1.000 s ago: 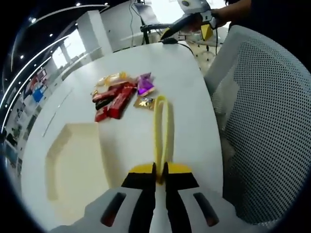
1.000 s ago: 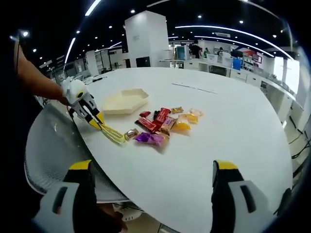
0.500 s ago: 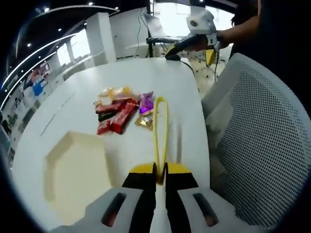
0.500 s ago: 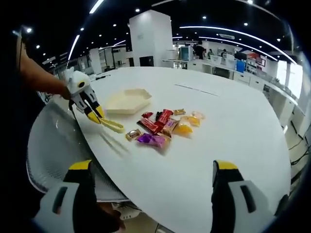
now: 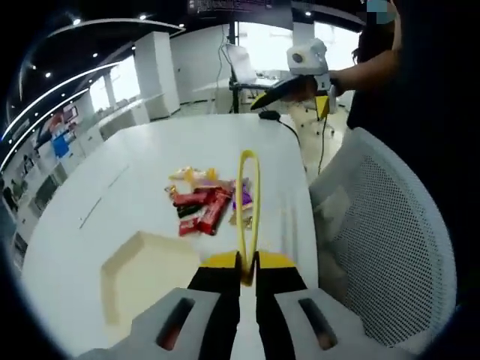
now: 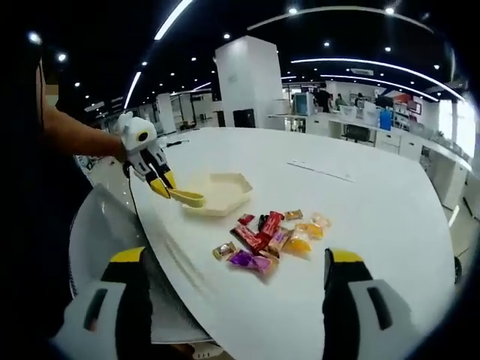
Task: Place the target food into the container with the food tongs after gripping and lifting it, then release it inside without dropping or visibly crushing the food.
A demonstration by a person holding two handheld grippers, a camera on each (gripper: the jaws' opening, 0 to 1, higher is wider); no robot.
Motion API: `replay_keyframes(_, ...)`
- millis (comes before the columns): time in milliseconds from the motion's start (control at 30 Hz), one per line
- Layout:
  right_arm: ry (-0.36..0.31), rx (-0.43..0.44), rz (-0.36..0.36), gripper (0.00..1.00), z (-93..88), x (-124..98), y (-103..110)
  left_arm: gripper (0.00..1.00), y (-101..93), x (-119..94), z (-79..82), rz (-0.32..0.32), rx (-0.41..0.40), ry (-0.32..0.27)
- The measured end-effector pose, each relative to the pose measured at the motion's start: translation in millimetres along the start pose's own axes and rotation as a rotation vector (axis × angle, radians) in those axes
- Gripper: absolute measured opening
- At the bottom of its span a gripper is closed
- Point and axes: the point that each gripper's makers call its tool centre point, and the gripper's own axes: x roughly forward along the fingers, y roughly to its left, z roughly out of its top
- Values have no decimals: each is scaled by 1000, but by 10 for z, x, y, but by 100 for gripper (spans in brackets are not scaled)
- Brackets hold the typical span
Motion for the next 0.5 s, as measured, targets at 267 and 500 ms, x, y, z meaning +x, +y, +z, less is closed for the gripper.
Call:
replay_keyframes(267, -46, -38, 48, 90, 273, 96, 84, 1, 95, -234, 339, 30, 26, -55)
replay_keyframes(500, -118, 22, 127, 83, 634, 159, 222, 1, 34, -327, 663, 10, 32, -126)
